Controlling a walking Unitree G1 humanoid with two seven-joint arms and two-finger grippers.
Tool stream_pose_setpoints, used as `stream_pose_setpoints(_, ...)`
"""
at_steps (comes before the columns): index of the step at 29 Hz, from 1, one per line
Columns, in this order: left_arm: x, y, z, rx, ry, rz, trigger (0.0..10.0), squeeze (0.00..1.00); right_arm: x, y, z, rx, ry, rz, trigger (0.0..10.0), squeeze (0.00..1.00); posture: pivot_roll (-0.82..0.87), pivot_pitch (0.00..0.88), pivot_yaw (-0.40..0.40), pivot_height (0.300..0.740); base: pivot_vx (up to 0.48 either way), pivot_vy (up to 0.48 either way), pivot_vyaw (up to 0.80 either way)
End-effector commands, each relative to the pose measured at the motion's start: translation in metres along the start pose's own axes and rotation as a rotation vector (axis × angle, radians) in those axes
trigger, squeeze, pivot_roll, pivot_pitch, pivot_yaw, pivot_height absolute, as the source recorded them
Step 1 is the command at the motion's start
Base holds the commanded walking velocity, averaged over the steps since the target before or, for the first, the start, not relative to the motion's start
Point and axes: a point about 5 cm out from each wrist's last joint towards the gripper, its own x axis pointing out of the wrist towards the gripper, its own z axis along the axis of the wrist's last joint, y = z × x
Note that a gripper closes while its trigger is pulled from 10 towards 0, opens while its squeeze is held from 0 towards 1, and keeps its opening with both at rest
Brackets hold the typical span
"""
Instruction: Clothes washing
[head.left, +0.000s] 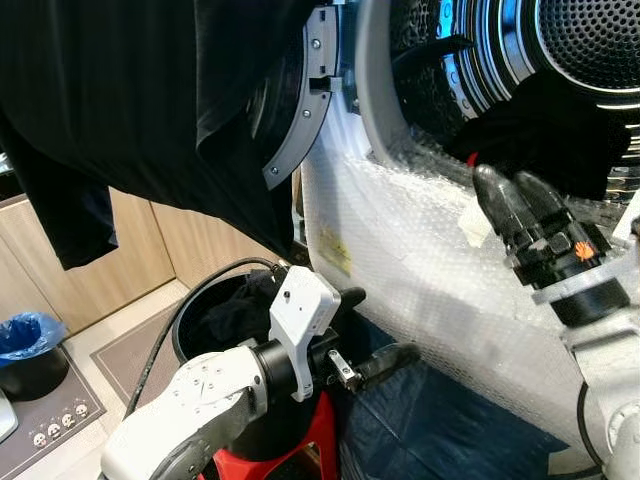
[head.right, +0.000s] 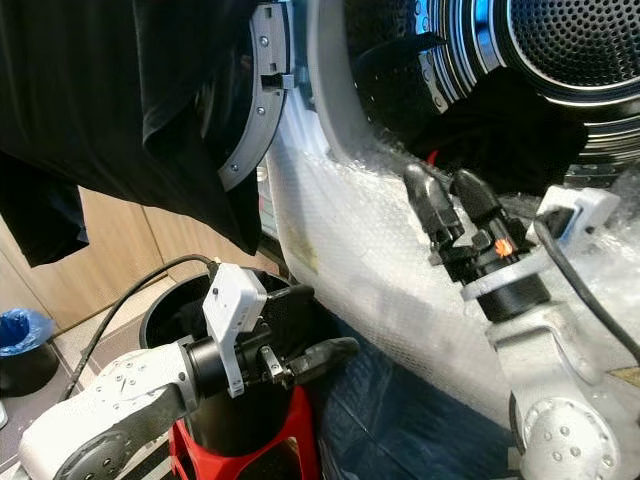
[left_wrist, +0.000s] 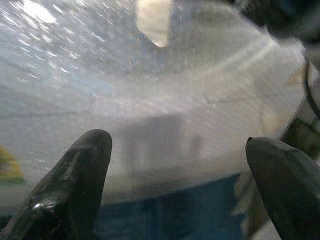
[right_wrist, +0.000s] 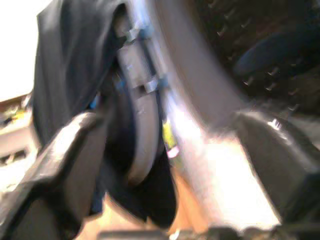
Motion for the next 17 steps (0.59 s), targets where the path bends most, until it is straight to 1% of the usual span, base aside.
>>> stream_pose_setpoints(1, -0.002, 0.003, -0.003, 0.046, 0.013, 0.042, 10.0, 0.0, -0.008, 0.008, -0.013, 0.01, 0.067, 0.127, 10.0, 0.0, -0.04, 0.0, -0.001, 0.74, 0.0, 0.0, 0.0)
stream_pose_setpoints(2, -0.005, 0.003, -0.008, 0.093, 0.032, 0.053, 10.0, 0.0, -0.018, 0.008, -0.022, 0.027, 0.113, 0.181, 10.0, 0.0, -0.04, 0.0, -0.001, 0.74, 0.0, 0.0, 0.0)
stream_pose_setpoints(3, -0.005, 0.003, -0.009, 0.112, 0.035, 0.056, 10.0, 0.0, -0.022, 0.008, -0.024, 0.041, 0.117, 0.203, 10.0, 0.0, -0.04, 0.0, -0.001, 0.74, 0.0, 0.0, 0.0)
stream_pose_setpoints(4, -0.006, 0.003, -0.01, 0.117, 0.037, 0.056, 10.0, 0.0, -0.024, 0.008, -0.026, 0.052, 0.133, 0.211, 10.0, 0.0, -0.04, 0.0, -0.002, 0.74, 0.0, 0.0, 0.0)
stream_pose_setpoints(6, -0.008, 0.004, -0.012, 0.127, 0.05, 0.065, 10.0, 0.0, -0.032, 0.008, -0.035, 0.047, 0.209, 0.253, 10.0, 0.0, -0.04, 0.0, -0.002, 0.74, 0.0, 0.0, 0.0)
stream_pose_setpoints(7, -0.008, 0.004, -0.012, 0.127, 0.05, 0.065, 10.0, 0.0, -0.032, 0.008, -0.035, 0.047, 0.209, 0.253, 10.0, 0.0, -0.04, 0.0, -0.002, 0.74, 0.0, 0.0, 0.0)
stream_pose_setpoints(8, -0.009, 0.004, -0.014, 0.132, 0.058, 0.067, 10.0, 0.0, -0.037, 0.008, -0.04, 0.05, 0.247, 0.27, 10.0, 0.0, -0.04, 0.0, -0.001, 0.74, 0.0, 0.0, 0.0)
stream_pose_setpoints(12, -0.011, 0.002, -0.023, 0.138, 0.077, 0.074, 10.0, 0.0, -0.047, -0.002, -0.055, 0.067, 0.315, 0.274, 10.0, 0.0, -0.03, 0.0, -0.003, 0.74, 0.0, 0.0, 0.0)
stream_pose_setpoints(15, -0.014, 0.002, -0.029, 0.104, 0.091, 0.086, 10.0, 0.0, -0.053, -0.007, -0.064, 0.056, 0.359, 0.265, 10.0, 0.0, -0.03, 0.0, -0.004, 0.74, 0.0, 0.0, 0.0)
stream_pose_setpoints(17, -0.016, 0.003, -0.032, 0.104, 0.102, 0.103, 10.0, 0.0, -0.055, -0.01, -0.069, 0.058, 0.38, 0.257, 10.0, 0.0, -0.02, 0.0, -0.003, 0.74, 0.0, 0.0, 0.0)
